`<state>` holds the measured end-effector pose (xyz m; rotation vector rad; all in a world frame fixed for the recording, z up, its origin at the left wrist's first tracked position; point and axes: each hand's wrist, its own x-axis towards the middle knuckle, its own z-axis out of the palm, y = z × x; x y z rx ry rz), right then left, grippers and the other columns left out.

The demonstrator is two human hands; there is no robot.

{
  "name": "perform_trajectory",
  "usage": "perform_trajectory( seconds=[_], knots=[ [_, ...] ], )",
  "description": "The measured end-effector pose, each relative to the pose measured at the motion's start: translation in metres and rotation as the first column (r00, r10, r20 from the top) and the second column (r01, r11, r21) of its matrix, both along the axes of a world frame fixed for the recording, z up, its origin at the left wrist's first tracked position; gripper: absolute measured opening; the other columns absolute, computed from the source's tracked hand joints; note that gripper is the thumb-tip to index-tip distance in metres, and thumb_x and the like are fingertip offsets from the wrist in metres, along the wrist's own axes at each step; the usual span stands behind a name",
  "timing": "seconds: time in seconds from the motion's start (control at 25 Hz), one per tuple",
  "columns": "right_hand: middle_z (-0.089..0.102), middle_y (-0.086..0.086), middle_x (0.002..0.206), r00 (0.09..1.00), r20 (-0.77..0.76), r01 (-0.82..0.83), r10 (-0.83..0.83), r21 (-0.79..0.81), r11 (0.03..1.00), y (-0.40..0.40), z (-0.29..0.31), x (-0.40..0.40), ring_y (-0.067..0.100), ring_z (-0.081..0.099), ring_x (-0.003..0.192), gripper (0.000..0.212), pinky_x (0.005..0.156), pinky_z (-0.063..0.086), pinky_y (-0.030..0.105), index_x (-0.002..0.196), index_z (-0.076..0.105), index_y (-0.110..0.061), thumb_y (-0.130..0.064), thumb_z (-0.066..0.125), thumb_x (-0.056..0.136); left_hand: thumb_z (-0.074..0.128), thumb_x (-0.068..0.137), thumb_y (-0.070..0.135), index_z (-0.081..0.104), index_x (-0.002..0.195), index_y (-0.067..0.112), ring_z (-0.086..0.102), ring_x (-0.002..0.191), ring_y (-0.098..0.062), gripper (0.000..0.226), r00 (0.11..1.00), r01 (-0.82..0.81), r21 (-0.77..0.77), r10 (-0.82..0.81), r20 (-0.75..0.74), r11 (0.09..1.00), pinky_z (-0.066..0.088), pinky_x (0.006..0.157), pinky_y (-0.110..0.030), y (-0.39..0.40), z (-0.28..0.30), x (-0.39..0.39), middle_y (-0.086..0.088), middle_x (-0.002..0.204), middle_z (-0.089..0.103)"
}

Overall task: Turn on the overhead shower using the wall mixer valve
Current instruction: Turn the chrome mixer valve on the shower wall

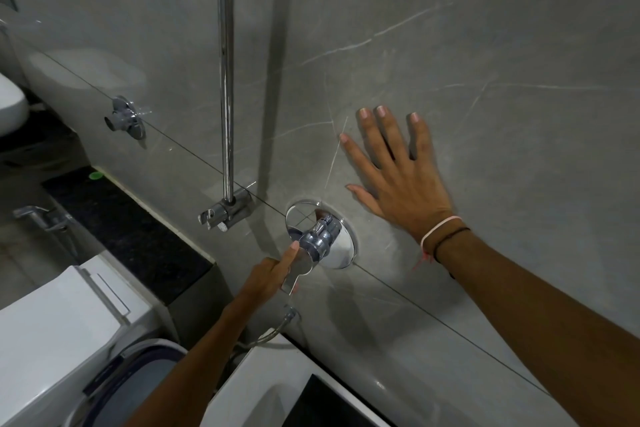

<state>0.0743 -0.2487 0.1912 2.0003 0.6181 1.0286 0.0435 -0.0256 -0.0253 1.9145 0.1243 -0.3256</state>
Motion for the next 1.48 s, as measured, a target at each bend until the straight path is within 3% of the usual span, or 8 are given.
perform_trajectory(
  seconds=[0.36, 0.48, 0.56, 0.72, 0.8, 0.96, 1.2, 1.48],
  knots=[
    [0.011, 0.024, 0.174, 1.0, 0.004, -0.014, 0.014, 0.014, 1.0, 0.0, -0.003, 0.001, 0.044, 0.013, 0.159, 0.086, 0.122, -0.002, 0.069, 0.17, 0.009, -0.017, -0.069, 0.028, 0.104, 0.043, 0.099, 0.05, 0.068, 0.086, 0.034, 0.068, 0.068, 0.008, 0.033, 0.93, -0.053, -0.307, 0.159, 0.331, 0.95, 0.048, 0.056, -0.005, -0.017, 0.082, -0.024, 0.018, 0.069, 0.071],
    [0.012, 0.023, 0.174, 1.0, 0.011, -0.009, 0.009, 0.011, 1.0, -0.001, -0.003, 0.001, 0.043, 0.014, 0.159, 0.087, 0.122, 0.001, 0.068, 0.17, 0.009, -0.018, -0.07, 0.029, 0.103, 0.04, 0.095, 0.057, 0.072, 0.101, 0.012, 0.07, 0.069, -0.002, 0.056, 0.942, 0.006, -0.377, 0.121, 0.312, 0.926, 0.052, 0.061, -0.015, -0.035, 0.093, -0.028, 0.007, 0.078, 0.073],
    [0.013, 0.023, 0.174, 1.0, 0.02, -0.007, 0.007, 0.002, 1.0, 0.0, -0.004, 0.002, 0.043, 0.015, 0.159, 0.087, 0.123, 0.003, 0.067, 0.17, 0.01, -0.018, -0.07, 0.028, 0.103, 0.036, 0.096, 0.059, 0.07, 0.109, 0.006, 0.072, 0.077, -0.026, 0.064, 0.939, -0.019, -0.306, 0.122, 0.321, 0.952, 0.061, 0.069, -0.039, -0.044, 0.089, -0.031, -0.017, 0.086, 0.074],
    [0.013, 0.023, 0.173, 0.999, 0.032, -0.01, 0.01, -0.005, 1.0, 0.0, -0.004, 0.002, 0.043, 0.016, 0.159, 0.086, 0.123, 0.004, 0.068, 0.17, 0.01, -0.017, -0.07, 0.027, 0.103, 0.034, 0.085, 0.072, 0.054, 0.14, 0.03, 0.07, 0.096, -0.029, 0.072, 0.906, 0.052, -0.192, 0.035, 0.422, 0.98, 0.06, 0.067, -0.023, -0.044, 0.085, -0.032, -0.023, 0.101, 0.067],
    [0.014, 0.024, 0.173, 0.999, 0.031, -0.017, 0.017, -0.008, 1.0, 0.0, -0.004, 0.003, 0.044, 0.017, 0.159, 0.086, 0.123, 0.001, 0.068, 0.17, 0.011, -0.017, -0.07, 0.027, 0.103, 0.034, 0.08, 0.077, 0.046, 0.148, 0.021, 0.068, 0.114, -0.028, 0.089, 0.896, 0.118, -0.059, -0.081, 0.437, 0.991, 0.062, 0.09, -0.034, -0.043, 0.085, -0.031, -0.019, 0.126, 0.067],
    [0.012, 0.025, 0.173, 0.999, 0.028, -0.024, 0.024, -0.004, 1.0, -0.001, -0.003, 0.003, 0.045, 0.013, 0.159, 0.087, 0.122, -0.006, 0.068, 0.17, 0.009, -0.017, -0.07, 0.028, 0.104, 0.023, 0.074, 0.089, 0.025, 0.157, 0.022, 0.03, 0.151, -0.022, 0.107, 0.835, 0.129, 0.32, -0.277, 0.475, 0.938, 0.025, 0.12, -0.038, -0.045, 0.077, -0.034, -0.001, 0.165, 0.032],
    [0.009, 0.025, 0.174, 0.999, 0.026, -0.027, 0.027, -0.005, 1.0, -0.002, -0.005, 0.005, 0.045, 0.011, 0.159, 0.087, 0.122, -0.012, 0.068, 0.17, 0.007, -0.017, -0.07, 0.027, 0.104, 0.006, 0.066, 0.096, 0.005, 0.16, 0.018, 0.007, 0.157, -0.017, 0.122, 0.756, 0.064, 0.628, -0.449, 0.476, 0.775, -0.005, 0.121, -0.028, -0.046, 0.066, -0.034, -0.001, 0.171, 0.007],
    [0.009, 0.025, 0.174, 1.0, 0.007, -0.029, 0.029, 0.006, 1.0, -0.002, -0.005, 0.005, 0.045, 0.01, 0.159, 0.086, 0.122, -0.016, 0.067, 0.17, 0.007, -0.017, -0.069, 0.027, 0.104, 0.012, 0.074, 0.092, -0.015, 0.157, 0.008, -0.014, 0.156, -0.022, 0.121, 0.711, 0.062, 0.79, -0.583, 0.394, 0.61, 0.002, 0.129, -0.04, -0.052, 0.047, -0.037, -0.01, 0.169, -0.016]
  ],
)
